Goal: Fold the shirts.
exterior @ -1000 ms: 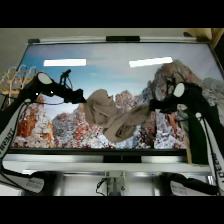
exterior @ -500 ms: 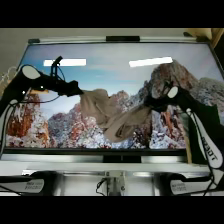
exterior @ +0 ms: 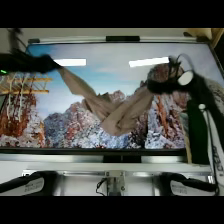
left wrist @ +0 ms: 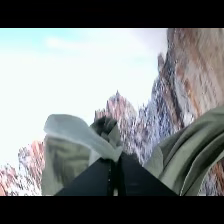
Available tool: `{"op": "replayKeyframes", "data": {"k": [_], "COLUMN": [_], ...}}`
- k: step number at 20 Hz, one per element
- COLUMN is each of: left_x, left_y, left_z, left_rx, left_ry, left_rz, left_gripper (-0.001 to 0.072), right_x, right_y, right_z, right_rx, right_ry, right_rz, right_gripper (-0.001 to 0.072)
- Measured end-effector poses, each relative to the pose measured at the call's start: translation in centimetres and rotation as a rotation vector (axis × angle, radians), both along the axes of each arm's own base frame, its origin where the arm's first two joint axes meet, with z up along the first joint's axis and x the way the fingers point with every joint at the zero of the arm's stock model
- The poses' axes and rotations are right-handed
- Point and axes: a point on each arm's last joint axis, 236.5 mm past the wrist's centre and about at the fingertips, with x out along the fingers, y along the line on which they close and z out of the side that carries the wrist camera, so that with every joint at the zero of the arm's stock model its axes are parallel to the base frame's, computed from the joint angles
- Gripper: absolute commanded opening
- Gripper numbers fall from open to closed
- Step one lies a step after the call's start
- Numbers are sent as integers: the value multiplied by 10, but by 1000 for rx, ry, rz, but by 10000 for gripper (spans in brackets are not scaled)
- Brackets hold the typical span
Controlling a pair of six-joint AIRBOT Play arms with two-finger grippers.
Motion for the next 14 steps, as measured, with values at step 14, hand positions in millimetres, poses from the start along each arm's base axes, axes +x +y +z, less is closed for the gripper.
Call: {"op": "replayKeyframes", "data": {"k": [14], "left_x": [-253], "left_y": [91], "left_z": [322], "left_rx": [186], "left_ry": [-878], "left_rz": [489], "left_gripper": [31], "right_x": [-220], "right_y": [-20], "right_z": [407], "right_rx": [-23], "right_ry": [-1028], "right_rz": [-23], "right_gripper": [72]}}
